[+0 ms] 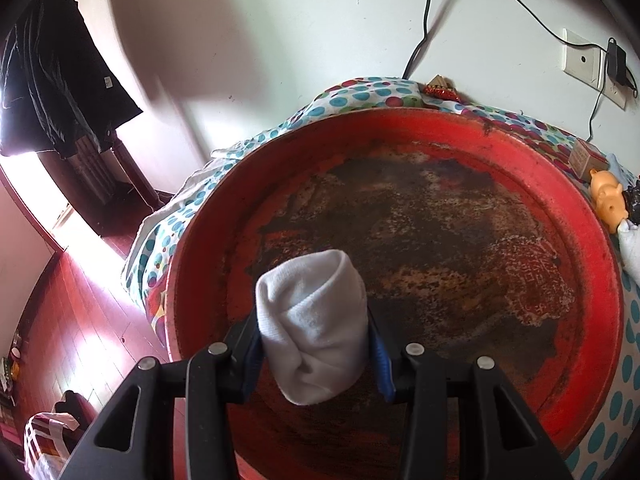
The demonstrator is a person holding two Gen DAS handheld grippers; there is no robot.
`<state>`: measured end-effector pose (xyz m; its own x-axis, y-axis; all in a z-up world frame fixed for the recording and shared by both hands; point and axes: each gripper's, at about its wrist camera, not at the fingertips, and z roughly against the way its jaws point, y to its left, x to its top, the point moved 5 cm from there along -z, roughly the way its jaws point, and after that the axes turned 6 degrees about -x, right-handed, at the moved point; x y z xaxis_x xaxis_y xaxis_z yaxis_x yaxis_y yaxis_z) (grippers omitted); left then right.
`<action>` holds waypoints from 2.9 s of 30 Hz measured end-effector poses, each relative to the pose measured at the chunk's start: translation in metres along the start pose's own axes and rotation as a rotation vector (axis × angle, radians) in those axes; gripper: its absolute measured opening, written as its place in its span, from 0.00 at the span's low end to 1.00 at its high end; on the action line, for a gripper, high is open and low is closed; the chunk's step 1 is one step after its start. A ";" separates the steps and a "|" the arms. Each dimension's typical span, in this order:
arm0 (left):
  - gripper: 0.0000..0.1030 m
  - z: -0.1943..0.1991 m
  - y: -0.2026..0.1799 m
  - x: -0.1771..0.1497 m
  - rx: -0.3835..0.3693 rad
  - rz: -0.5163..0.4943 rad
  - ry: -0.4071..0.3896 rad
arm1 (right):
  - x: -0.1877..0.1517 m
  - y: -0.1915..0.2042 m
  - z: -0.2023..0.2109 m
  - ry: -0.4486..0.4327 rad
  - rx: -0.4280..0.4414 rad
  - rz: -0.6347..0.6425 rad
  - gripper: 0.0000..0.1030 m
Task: Organize objects
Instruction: 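Carry the white sock with the left gripper over the red tray and release, then grasp the white plastic bag bundle with the right gripper, then carry the plastic bag bundle with the right gripper into the red tray and release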
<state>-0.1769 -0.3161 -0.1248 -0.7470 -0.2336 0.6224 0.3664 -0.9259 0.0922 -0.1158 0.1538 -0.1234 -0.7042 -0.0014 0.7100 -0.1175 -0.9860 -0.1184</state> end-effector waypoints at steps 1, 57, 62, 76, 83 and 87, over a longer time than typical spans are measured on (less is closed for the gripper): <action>0.44 -0.001 0.001 0.000 0.001 0.001 0.002 | 0.000 0.000 0.000 -0.001 0.000 0.000 1.00; 0.68 0.114 -0.014 -0.080 -0.403 -0.028 -0.261 | 0.063 0.131 -0.037 -0.009 0.137 0.193 0.32; 0.68 0.110 -0.010 -0.080 -0.396 -0.018 -0.242 | 0.082 0.139 -0.012 -0.073 0.139 0.229 0.32; 0.68 0.116 -0.011 -0.081 -0.351 -0.045 -0.253 | 0.145 0.205 0.027 -0.181 0.193 0.314 0.32; 0.68 0.114 0.011 -0.081 -0.320 0.028 -0.224 | 0.168 0.257 0.029 -0.170 0.247 0.348 0.32; 0.68 0.114 0.028 -0.081 -0.308 0.076 -0.221 | 0.174 0.286 0.023 -0.145 0.272 0.359 0.32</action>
<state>-0.0424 -0.2892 -0.0837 -0.5739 -0.2669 0.7743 0.2072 -0.9620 -0.1780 -0.2560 -0.1326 -0.0182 -0.5593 -0.3540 0.7495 0.3169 -0.9269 -0.2013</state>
